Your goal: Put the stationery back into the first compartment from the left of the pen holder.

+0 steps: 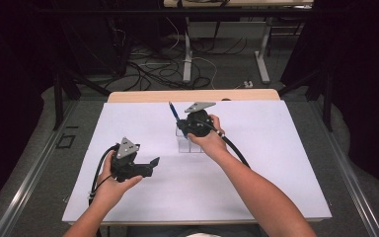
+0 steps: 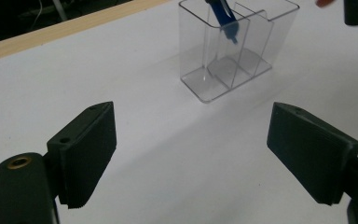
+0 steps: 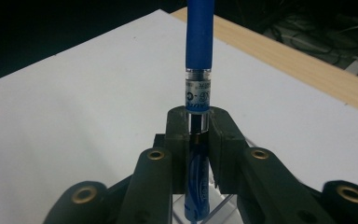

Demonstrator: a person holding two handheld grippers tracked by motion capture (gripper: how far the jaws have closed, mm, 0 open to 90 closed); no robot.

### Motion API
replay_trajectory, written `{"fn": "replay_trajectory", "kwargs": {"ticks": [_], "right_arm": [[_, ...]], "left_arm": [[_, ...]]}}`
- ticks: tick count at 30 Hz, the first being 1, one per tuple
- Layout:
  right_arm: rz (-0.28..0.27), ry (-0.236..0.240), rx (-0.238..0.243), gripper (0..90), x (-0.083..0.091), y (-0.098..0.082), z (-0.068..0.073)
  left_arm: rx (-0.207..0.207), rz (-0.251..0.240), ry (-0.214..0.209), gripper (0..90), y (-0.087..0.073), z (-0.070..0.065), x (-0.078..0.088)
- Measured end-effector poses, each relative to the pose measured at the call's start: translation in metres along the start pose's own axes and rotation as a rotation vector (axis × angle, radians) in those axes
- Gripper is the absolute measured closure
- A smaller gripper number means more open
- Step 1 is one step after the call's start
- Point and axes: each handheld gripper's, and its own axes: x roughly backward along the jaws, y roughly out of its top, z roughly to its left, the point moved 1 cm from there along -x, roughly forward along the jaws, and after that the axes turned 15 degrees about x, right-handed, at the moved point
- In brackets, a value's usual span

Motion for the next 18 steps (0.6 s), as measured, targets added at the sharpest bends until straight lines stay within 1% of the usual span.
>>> {"fn": "replay_trajectory", "kwargs": {"ticks": [3,4,5,7,8,9,10,11,12,13,14,15,16,18], "right_arm": [[-0.002,0.009,-0.017,62.3,0.006,0.000,-0.001],[-0.012,0.008,-0.019,56.8,0.008,-0.001,-0.002],[-0.003,0.001,-0.019,51.2,0.012,-0.001,-0.003],[-0.005,-0.014,-0.023,45.4,0.020,-0.003,-0.005],[-0.015,-0.028,-0.028,42.7,0.026,-0.004,-0.006],[-0.030,-0.054,-0.033,40.6,0.033,-0.006,-0.007],[-0.027,-0.071,-0.035,39.8,0.041,-0.007,-0.009],[-0.039,-0.094,-0.054,38.0,0.048,-0.010,-0.010],[-0.039,-0.105,-0.079,35.2,0.055,-0.013,-0.012],[-0.032,-0.112,-0.112,32.2,0.062,-0.017,-0.013],[-0.016,-0.122,-0.117,27.1,0.067,-0.021,-0.014],[0.007,-0.135,-0.106,21.2,0.073,-0.024,-0.015],[0.018,-0.154,-0.104,15.2,0.079,-0.028,-0.015],[0.023,-0.176,-0.121,12.5,0.090,-0.036,-0.013]], "left_arm": [[0.027,-0.009,-0.005,13.8,0.000,0.005,0.001],[0.035,-0.018,-0.006,13.0,0.000,0.006,0.002],[0.046,-0.022,-0.008,12.0,-0.001,0.008,0.002],[0.061,-0.044,-0.011,10.3,0.000,0.010,0.003],[0.073,-0.051,-0.013,9.0,0.000,0.011,0.005],[0.081,-0.060,-0.017,7.7,0.001,0.012,0.006],[0.089,-0.066,-0.023,6.5,0.001,0.013,0.006],[0.101,-0.070,-0.025,5.6,0.001,0.014,0.007],[0.121,-0.077,-0.032,5.4,0.001,0.014,0.007],[0.124,-0.080,-0.032,5.3,0.001,0.015,0.008],[0.123,-0.086,-0.029,5.3,0.001,0.016,0.008],[0.127,-0.081,-0.024,5.1,0.000,0.017,0.008],[0.128,-0.087,-0.021,4.7,0.000,0.018,0.008],[0.143,-0.084,-0.019,4.3,-0.001,0.020,0.008]]}}
